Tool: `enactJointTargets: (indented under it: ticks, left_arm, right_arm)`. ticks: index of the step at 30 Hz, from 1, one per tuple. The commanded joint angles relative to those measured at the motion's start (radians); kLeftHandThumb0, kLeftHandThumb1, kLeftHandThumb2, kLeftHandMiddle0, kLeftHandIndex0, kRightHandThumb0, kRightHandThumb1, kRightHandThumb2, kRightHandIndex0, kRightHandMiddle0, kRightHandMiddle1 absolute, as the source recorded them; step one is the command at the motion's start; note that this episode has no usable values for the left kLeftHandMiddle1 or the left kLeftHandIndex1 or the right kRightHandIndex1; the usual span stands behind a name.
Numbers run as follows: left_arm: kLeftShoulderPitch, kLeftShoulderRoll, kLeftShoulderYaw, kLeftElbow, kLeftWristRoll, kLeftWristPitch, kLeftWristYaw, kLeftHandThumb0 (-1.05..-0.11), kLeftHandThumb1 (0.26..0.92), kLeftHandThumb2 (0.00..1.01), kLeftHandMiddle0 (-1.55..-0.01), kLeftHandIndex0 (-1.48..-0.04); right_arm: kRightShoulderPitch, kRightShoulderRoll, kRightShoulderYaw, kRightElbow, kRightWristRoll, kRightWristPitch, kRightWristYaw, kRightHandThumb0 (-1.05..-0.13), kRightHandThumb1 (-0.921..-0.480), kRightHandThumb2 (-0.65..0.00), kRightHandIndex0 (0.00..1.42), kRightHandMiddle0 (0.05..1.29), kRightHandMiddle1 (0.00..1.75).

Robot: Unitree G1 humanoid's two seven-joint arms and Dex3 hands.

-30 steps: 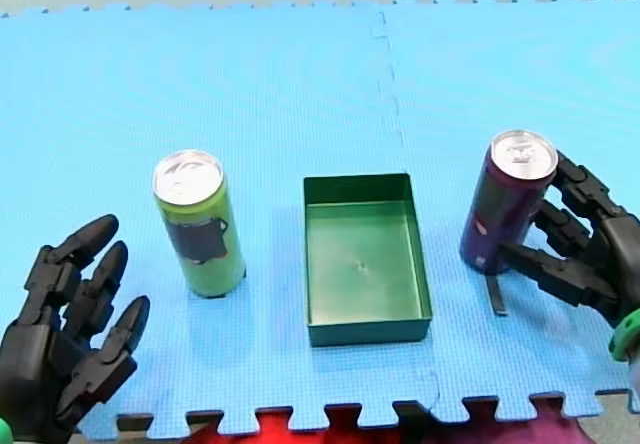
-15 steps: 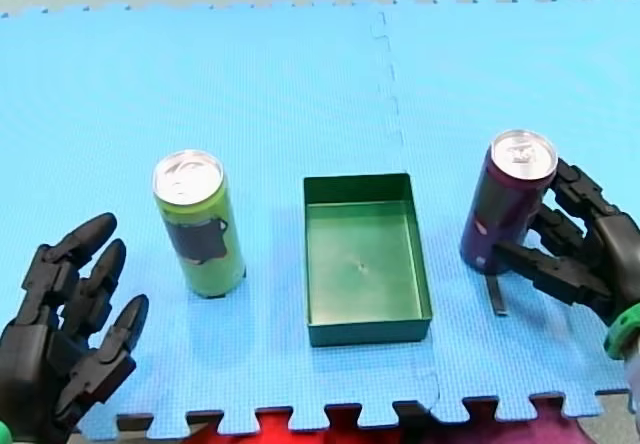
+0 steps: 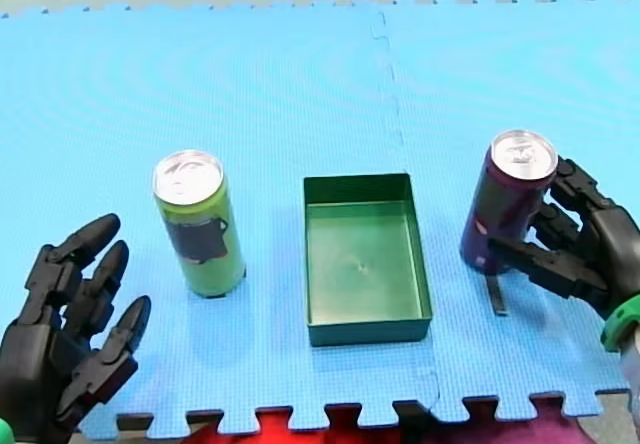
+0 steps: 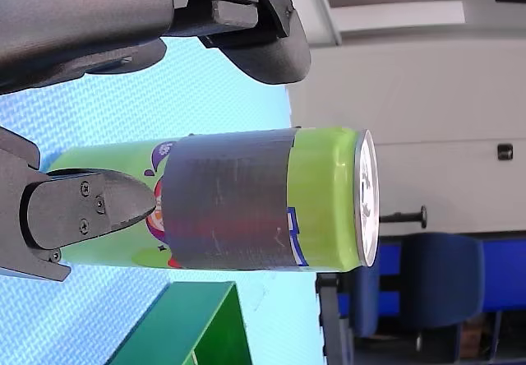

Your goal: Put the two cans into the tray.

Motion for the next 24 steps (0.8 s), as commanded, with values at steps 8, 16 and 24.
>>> enactJointTargets:
  ticks: [8,16,24]
  left_arm:
    - [0.008,0.007,-0.001,-0.013,0.006,0.007,0.005,-1.039,0.921,0.48,-0.27,-0.08]
    - [0.014,0.011,-0.003,-0.02,0.006,0.012,0.004,-1.02,0.921,0.5,-0.27,-0.08]
    - [0.015,0.011,-0.006,-0.023,0.01,0.012,0.007,-1.004,0.921,0.51,-0.27,-0.08]
  right_arm:
    - [-0.023,-0.001,-0.006,0.024,-0.002,-0.009,0.004,-1.048,-0.803,-0.005,0.3,0.23,0.0]
    - [-0.038,0.003,-0.003,0.04,-0.013,-0.014,-0.003,-1.048,-0.804,-0.004,0.3,0.21,0.0]
    - [-0.038,0.002,0.008,0.045,-0.032,-0.036,0.003,-1.048,-0.74,0.0,0.29,0.18,0.0]
